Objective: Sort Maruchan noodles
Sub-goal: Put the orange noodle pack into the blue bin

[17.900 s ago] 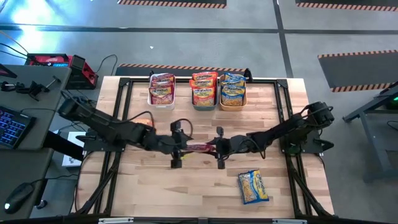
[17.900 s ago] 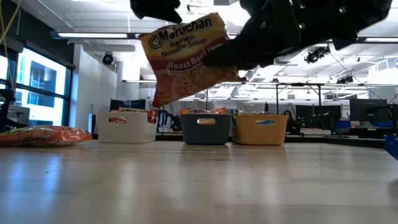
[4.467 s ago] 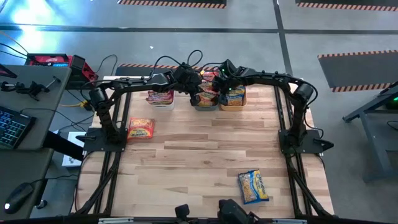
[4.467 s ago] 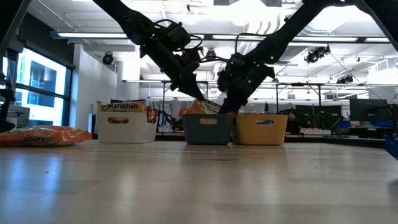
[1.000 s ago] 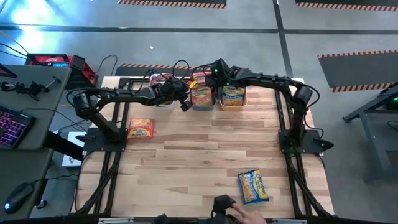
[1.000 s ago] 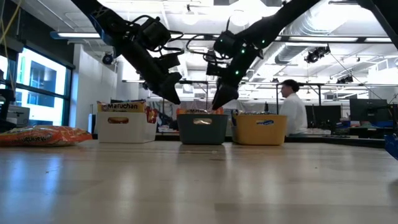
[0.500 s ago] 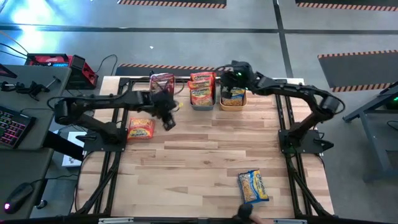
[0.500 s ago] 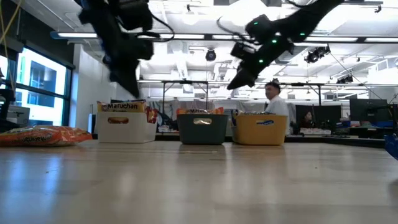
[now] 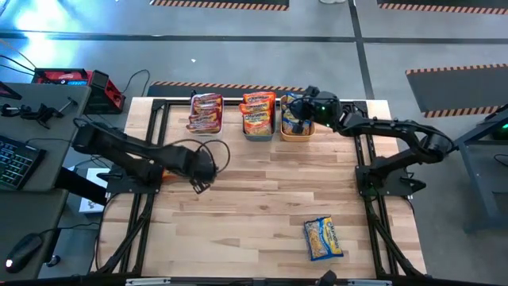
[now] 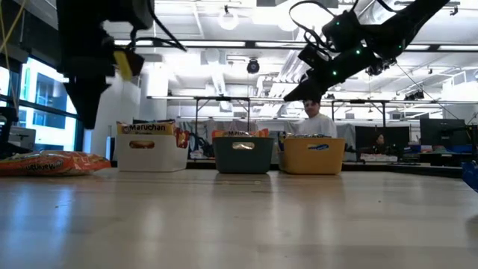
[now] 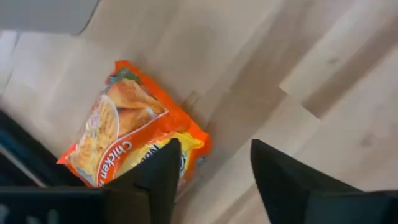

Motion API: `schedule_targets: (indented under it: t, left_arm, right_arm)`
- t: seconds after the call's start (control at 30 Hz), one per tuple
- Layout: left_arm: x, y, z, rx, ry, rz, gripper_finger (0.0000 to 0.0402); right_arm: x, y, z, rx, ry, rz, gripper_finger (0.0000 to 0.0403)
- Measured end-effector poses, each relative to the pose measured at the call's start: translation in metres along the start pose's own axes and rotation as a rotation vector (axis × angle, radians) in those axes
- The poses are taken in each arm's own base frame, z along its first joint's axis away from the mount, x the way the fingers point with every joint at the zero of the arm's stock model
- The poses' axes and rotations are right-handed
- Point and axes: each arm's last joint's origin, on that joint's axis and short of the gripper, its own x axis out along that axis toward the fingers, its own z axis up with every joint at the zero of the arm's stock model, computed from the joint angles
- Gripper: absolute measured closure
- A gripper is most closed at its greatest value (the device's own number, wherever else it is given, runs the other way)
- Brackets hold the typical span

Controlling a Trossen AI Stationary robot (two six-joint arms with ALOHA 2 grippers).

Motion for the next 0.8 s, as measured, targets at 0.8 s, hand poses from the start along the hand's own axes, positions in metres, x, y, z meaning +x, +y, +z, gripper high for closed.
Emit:
schedule_targets:
  t: [0.8]
  left_arm:
    - [0.087, -0.035, -0.002, 0.191, 0.363, 0.35, 0.0282]
  right_arm:
    - [0.0, 0.002, -0.001, 0.007, 0.005, 0.007, 0.0399]
